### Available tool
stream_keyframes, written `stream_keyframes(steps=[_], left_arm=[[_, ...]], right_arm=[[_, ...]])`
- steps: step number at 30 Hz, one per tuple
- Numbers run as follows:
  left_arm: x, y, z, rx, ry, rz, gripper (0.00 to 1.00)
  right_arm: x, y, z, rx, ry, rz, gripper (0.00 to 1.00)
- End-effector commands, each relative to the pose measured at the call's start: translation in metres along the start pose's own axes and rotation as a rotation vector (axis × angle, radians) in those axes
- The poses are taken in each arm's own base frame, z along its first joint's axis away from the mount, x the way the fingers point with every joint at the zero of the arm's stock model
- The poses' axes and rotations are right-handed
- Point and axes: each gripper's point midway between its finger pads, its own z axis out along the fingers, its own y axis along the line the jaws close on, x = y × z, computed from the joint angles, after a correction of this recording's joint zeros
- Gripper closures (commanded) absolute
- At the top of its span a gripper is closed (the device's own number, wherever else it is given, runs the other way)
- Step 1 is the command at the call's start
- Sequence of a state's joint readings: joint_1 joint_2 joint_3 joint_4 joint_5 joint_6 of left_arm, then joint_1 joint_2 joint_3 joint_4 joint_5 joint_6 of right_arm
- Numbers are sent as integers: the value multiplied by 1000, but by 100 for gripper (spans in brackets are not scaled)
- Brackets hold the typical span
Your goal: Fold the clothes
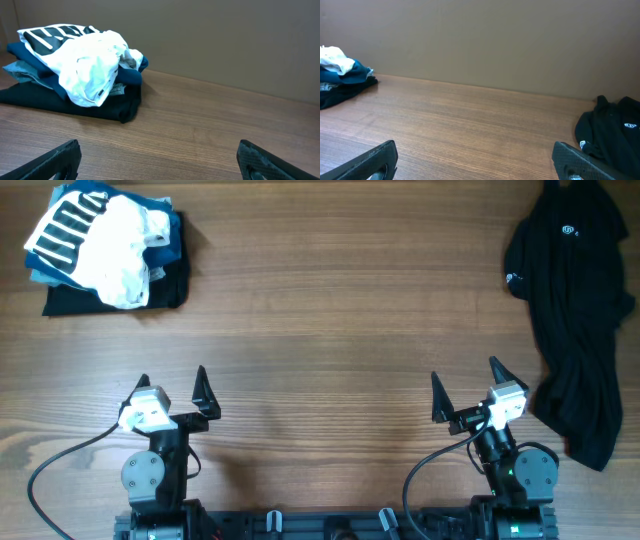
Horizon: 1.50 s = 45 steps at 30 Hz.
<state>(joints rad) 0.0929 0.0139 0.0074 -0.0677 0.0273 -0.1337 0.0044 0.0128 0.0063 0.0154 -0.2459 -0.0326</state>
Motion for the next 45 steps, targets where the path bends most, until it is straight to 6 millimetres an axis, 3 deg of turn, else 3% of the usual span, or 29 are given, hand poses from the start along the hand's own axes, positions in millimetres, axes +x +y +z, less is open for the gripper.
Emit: stream_keyframes(steps=[1, 30, 34, 40, 42, 45], left_arm=[[2, -1, 0, 5, 4, -9, 0], [0, -6, 0, 38, 0, -9, 0], [-17, -18, -2, 102, -66, -4, 0], [-22, -33, -4, 183, -75, -33, 0], [-30, -36, -7, 198, -88, -46, 0], [-48, -40, -12, 206, -123, -43, 0]], right_arm=[[-2, -1, 0, 5, -9, -22, 0], [-18, 8, -1, -45, -73, -11, 0], [-23, 8, -2, -42, -92, -13, 0], [-51, 7, -5, -39, -169, -35, 0], [-67, 7, -6, -38, -203, -45, 0], [-74, 6, -1, -39, -189, -41, 0]])
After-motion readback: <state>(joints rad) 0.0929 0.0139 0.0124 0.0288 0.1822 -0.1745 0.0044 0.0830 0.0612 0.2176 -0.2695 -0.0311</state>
